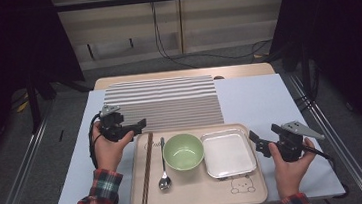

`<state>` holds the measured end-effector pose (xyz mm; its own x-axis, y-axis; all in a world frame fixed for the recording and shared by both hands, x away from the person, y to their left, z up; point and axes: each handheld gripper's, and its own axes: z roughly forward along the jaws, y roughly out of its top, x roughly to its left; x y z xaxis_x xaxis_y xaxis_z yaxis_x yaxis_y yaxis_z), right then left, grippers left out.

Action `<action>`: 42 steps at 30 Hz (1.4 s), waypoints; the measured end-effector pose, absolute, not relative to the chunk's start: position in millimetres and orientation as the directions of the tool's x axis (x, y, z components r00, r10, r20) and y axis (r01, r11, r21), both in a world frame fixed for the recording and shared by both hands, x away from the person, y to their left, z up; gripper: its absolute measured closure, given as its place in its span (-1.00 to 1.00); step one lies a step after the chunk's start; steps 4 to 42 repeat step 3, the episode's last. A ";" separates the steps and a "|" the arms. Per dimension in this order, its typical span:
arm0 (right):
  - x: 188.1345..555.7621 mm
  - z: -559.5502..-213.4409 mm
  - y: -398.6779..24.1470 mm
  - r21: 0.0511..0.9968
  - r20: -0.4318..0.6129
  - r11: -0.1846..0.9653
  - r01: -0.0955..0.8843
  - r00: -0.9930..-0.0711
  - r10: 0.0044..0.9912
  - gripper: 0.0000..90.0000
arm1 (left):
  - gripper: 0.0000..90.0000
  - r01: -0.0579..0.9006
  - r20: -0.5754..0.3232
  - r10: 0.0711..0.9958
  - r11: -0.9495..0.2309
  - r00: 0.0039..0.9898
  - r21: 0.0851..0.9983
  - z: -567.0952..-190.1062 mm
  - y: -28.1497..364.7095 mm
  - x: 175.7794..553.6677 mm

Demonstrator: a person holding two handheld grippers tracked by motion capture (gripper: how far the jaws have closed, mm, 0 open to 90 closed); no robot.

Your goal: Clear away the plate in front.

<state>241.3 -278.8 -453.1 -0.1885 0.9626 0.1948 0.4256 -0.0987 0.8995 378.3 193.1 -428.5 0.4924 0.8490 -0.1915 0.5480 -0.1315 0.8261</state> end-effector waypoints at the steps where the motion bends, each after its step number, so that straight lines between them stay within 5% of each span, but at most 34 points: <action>1: 241.8 -453.2 -279.2 0.900 0.194 -0.096 0.424 -0.193 0.962 -0.78 | -0.83 0.548 -0.191 0.851 -0.129 0.489 0.827 -428.5 193.8 377.7; 42: 242.5 -453.4 -279.5 0.901 0.190 -0.087 0.424 -0.207 0.960 -0.80 | -0.84 0.550 -0.195 0.853 -0.123 0.484 0.826 -428.9 196.5 377.2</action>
